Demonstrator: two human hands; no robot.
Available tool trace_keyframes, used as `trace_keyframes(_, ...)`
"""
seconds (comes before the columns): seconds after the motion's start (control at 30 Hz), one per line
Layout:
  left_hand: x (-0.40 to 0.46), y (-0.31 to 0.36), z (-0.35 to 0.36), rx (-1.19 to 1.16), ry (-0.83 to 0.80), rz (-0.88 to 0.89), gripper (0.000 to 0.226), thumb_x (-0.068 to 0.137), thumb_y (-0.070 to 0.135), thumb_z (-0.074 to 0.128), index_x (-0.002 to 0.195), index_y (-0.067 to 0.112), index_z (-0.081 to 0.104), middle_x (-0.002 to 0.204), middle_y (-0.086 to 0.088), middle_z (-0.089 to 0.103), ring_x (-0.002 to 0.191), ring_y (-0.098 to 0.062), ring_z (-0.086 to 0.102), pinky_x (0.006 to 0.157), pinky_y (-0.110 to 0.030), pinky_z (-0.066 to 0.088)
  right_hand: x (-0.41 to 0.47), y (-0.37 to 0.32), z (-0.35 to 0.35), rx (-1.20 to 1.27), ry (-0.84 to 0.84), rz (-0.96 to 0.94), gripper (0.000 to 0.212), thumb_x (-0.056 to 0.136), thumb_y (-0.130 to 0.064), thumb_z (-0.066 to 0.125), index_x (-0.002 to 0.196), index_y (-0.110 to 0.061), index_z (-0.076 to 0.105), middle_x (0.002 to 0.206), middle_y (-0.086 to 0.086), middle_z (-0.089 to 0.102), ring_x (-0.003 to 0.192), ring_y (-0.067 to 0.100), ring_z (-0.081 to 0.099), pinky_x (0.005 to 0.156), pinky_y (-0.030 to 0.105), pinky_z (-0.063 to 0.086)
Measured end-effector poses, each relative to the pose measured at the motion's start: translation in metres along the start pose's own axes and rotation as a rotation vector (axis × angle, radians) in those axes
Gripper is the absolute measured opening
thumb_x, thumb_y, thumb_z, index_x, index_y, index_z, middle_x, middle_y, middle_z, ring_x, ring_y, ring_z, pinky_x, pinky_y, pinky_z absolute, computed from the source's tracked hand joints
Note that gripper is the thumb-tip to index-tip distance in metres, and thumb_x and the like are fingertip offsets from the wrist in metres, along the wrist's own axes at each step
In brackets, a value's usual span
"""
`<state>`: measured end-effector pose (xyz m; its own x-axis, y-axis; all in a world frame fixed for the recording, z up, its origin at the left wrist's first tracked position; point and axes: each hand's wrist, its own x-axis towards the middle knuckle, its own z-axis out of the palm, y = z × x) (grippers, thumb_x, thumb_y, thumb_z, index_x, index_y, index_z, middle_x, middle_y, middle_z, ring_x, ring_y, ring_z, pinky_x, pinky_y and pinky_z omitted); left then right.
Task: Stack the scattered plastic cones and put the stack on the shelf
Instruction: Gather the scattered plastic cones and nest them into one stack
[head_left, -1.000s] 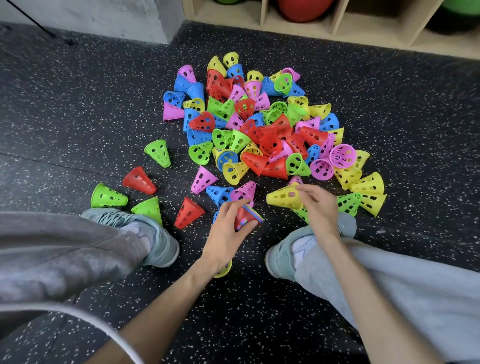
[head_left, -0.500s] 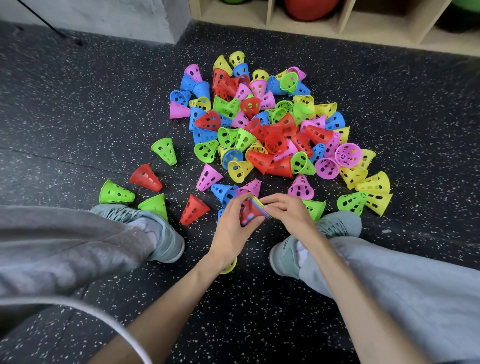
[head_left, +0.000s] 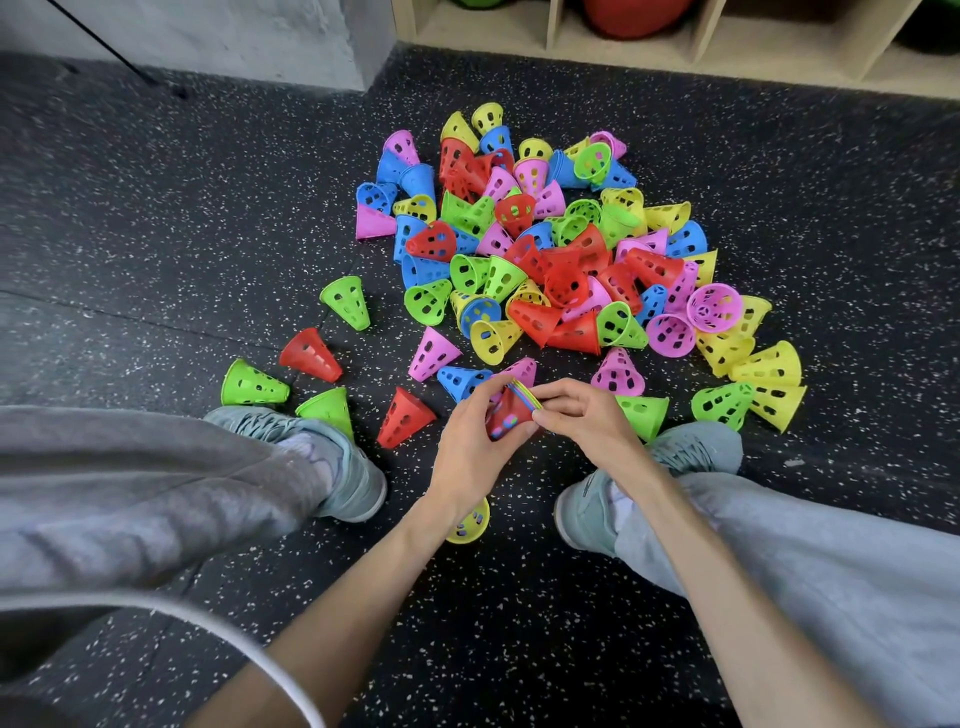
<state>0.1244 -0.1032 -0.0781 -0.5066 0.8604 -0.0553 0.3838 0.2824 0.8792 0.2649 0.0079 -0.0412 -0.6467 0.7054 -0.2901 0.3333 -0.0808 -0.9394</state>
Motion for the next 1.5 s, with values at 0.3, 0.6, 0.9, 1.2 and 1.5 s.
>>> trace_keyframes(0.3,0.002,0.006,-0.004,-0.025,-0.005,0.060,0.067,0.082,0.034,0.085,0.140,0.031,0.052,0.134,0.019,0.056,0.118,0.000,0.055,0.101,-0.029,0.049,0.004,0.011,0.001,-0.010,0.145,-0.004,0.020,0.096,-0.009,0.064,0.108,-0.023,0.071,0.087,0.000,0.075,0.081,0.010,0.069,0.084,0.036,0.057)
trace_keyframes(0.6,-0.006,0.019,-0.037,-0.008,0.026,0.110,0.044,0.089,0.036,0.078,0.127,0.031,0.057,0.120,0.023,0.066,0.113,0.001,0.061,0.099,-0.028,0.051,0.000,-0.007,0.013,0.074,0.111,0.036,0.015,0.099,-0.009,0.063,0.113,-0.010,0.066,0.094,0.011,0.074,0.080,0.018,0.072,0.073,0.032,0.063)
trace_keyframes(0.9,-0.046,-0.003,-0.067,0.105,0.140,0.112,0.033,0.096,0.028,0.069,0.127,0.020,0.063,0.124,0.012,0.067,0.112,-0.005,0.061,0.101,-0.030,0.048,-0.022,-0.025,0.059,-0.098,0.001,0.032,0.024,0.090,-0.004,0.073,0.110,-0.008,0.059,0.099,0.007,0.057,0.090,0.020,0.067,0.068,0.028,0.063)
trace_keyframes(1.2,-0.068,-0.017,-0.085,0.026,0.136,0.060,0.041,0.088,0.035,0.078,0.124,0.029,0.061,0.108,0.015,0.070,0.100,0.000,0.066,0.095,-0.031,0.053,-0.046,-0.013,0.093,-0.056,0.004,0.130,0.026,0.091,-0.004,0.073,0.108,-0.009,0.053,0.095,0.009,0.057,0.084,0.019,0.070,0.078,0.036,0.064)
trace_keyframes(1.5,-0.064,-0.032,-0.077,0.020,0.051,0.023,0.056,0.079,0.043,0.084,0.128,0.036,0.058,0.107,0.015,0.073,0.096,0.001,0.068,0.092,-0.028,0.055,-0.052,0.020,0.096,0.059,-0.005,0.270,0.029,0.088,-0.002,0.076,0.106,-0.004,0.053,0.097,0.020,0.069,0.079,0.027,0.076,0.072,0.034,0.062)
